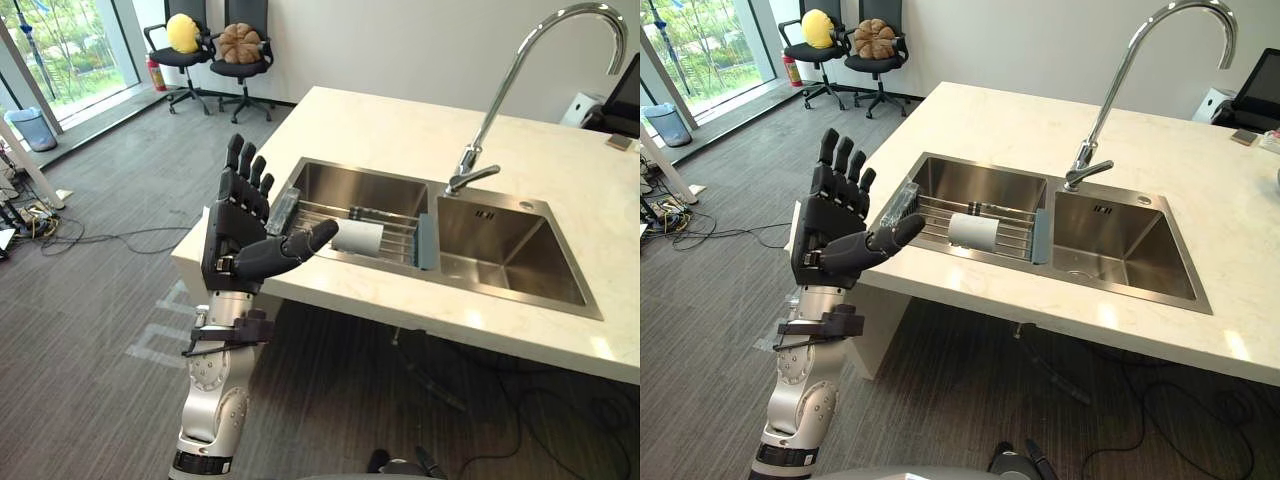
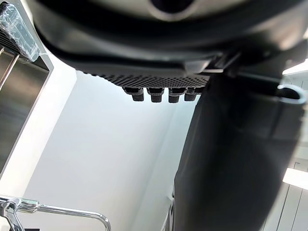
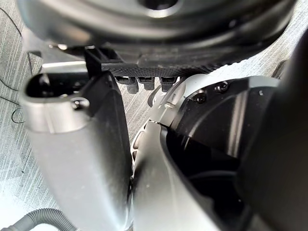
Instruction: Walk over to the sink, pick up the cup, carry it to the dishwasher, place the cup inside the dishwasher, then close the dishwasher door
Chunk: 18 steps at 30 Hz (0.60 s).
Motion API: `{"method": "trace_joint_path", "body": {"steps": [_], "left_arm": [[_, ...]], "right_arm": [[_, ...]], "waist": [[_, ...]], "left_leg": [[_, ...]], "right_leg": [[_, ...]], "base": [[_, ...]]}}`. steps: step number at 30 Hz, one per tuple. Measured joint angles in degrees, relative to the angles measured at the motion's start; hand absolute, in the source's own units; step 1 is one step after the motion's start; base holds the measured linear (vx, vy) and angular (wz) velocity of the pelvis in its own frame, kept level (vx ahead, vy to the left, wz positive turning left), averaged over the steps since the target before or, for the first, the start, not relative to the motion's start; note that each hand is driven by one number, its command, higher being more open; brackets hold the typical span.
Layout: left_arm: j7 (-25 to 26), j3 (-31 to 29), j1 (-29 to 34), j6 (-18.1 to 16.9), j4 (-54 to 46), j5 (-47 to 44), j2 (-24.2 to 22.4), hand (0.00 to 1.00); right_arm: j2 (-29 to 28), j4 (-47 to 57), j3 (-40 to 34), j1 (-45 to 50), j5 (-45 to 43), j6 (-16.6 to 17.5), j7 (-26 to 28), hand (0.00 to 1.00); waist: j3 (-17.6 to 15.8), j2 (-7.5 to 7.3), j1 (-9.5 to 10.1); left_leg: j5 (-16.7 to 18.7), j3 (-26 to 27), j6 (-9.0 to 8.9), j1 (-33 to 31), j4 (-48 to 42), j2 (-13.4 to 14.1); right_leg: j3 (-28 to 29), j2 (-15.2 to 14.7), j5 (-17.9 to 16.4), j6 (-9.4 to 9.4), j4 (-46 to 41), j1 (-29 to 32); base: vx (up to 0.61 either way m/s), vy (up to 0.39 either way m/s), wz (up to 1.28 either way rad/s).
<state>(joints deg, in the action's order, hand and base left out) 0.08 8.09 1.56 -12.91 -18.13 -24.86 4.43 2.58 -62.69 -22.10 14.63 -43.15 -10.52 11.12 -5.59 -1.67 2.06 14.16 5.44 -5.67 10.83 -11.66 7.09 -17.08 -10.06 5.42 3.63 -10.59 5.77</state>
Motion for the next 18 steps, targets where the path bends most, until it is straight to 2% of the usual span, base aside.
{"method": "trace_joint_path", "body": {"steps": [4, 6, 9, 10, 12, 13, 14, 15, 16, 17, 18], "left_arm": [[-0.05, 3.44, -1.25, 4.46, 0.01, -1.06, 0.28, 1.00], [-0.12, 6.57, -4.52, 6.51, 0.09, -1.06, 1.34, 1.00], [-0.69, 9.27, -11.70, 8.77, 1.12, -1.67, 2.24, 1.00], [-0.73, 9.11, -14.84, 10.13, 1.20, -3.16, 2.49, 1.00], [-0.70, 8.79, -16.24, 11.20, 1.21, -3.71, 2.47, 1.00], [-0.52, 8.50, -15.80, 11.89, 1.36, -3.79, 2.68, 1.00], [0.01, 8.06, -15.00, 12.66, 2.08, -3.66, 2.70, 1.00], [0.23, 7.83, -14.88, 13.02, 2.75, -3.36, 2.52, 1.00], [0.63, 7.41, -14.43, 13.58, 3.39, -3.21, 2.24, 1.00], [1.15, 6.60, -12.29, 13.92, 4.21, -3.21, 2.06, 1.00], [1.15, 6.58, -11.44, 14.00, 4.86, -3.19, 2.30, 1.00]], "right_arm": [[0.32, -0.11, -0.07, -0.38, 2.18, 0.03, -0.30, 1.00], [0.38, -0.48, -1.26, -0.68, 2.91, 0.16, -0.27, 1.00], [0.10, -2.10, -4.81, -0.71, 4.85, 0.72, 0.22, 1.00], [0.12, -2.18, -5.38, -0.63, 5.07, 0.88, 0.43, 1.00], [0.37, -2.50, -6.41, -0.67, 4.91, 0.72, 0.41, 1.00], [0.39, -3.42, -6.70, -0.86, 4.38, 0.61, 0.34, 1.00], [0.69, -4.18, -6.85, -0.87, 4.02, 0.53, 0.33, 1.00], [1.31, -4.37, -6.81, -0.88, 4.04, 0.49, 0.35, 1.00], [2.42, -4.64, -6.52, -0.79, 4.11, 0.41, 0.26, 1.00], [4.12, -4.70, -5.48, -0.85, 5.25, 0.08, 0.23, 1.00], [4.34, -4.68, -5.01, -0.95, 5.77, 0.04, 0.23, 1.00]], "waist": [[1.33, 0.41, -1.75], [1.65, 0.89, -3.01], [2.40, 2.03, -4.31], [2.93, 2.89, -5.28], [3.00, 3.79, -5.87], [3.06, 3.63, -6.00], [2.86, 3.94, -6.01], [2.37, 4.78, -5.94], [1.67, 6.31, -5.91], [1.03, 7.47, -5.45], [1.01, 7.44, -5.10]], "left_leg": [[-1.17, 3.05, 0.28, 1.92, 4.02, 0.32], [-2.06, 3.46, -0.13, 3.51, 6.39, 0.50], [-2.35, 3.62, -0.18, 4.84, 7.84, 0.84], [-2.26, 3.61, -0.22, 4.75, 7.83, 1.12], [-2.01, 4.20, -0.70, 4.17, 6.15, 1.69], [-1.65, 6.22, -1.27, 0.93, -0.71, 2.03], [-1.67, 7.37, -1.28, -3.06, -10.59, 3.74], [-1.87, 7.78, -1.55, -4.90, -16.12, 5.08], [-2.92, 7.47, -2.47, -7.17, -23.25, 7.44], [-8.25, 5.54, -2.43, -10.30, -32.25, 9.52], [-9.69, 5.15, -2.56, -11.23, -34.77, 9.62]], "right_leg": [[0.64, 0.07, -0.09, 0.25, 0.03, 0.50], [0.92, 0.15, -0.75, 0.74, -0.54, 0.46], [0.87, 0.27, -2.65, 1.12, -2.42, 0.61], [0.76, 0.25, -4.03, 1.28, -4.05, 1.54], [0.14, 0.53, -5.10, 1.27, -4.46, 1.39], [-0.16, 0.31, -5.42, 1.08, -3.82, 0.67], [-0.82, 0.52, -5.54, 0.91, -2.10, -1.40], [-1.30, 1.24, -5.98, 0.21, -1.29, -2.86], [-1.74, 2.58, -6.58, -0.48, -0.32, -4.82], [-1.12, 3.74, -7.38, -1.18, 1.03, -7.74], [-0.61, 3.66, -7.42, -1.38, 1.91, -8.88]], "base": [[0.01, -0.013, -0.08], [0.07, 0.003, -0.05], [0.08, 0.014, 0.02], [0.11, 0.012, 0.07], [0.11, -0.008, 0.11], [0.14, -0.079, 0.18], [0.12, -0.105, 0.16], [0.11, -0.160, 0.12], [0.11, -0.145, -0.09], [0.13, -0.119, -0.20], [0.18, -0.111, -0.37]]}}
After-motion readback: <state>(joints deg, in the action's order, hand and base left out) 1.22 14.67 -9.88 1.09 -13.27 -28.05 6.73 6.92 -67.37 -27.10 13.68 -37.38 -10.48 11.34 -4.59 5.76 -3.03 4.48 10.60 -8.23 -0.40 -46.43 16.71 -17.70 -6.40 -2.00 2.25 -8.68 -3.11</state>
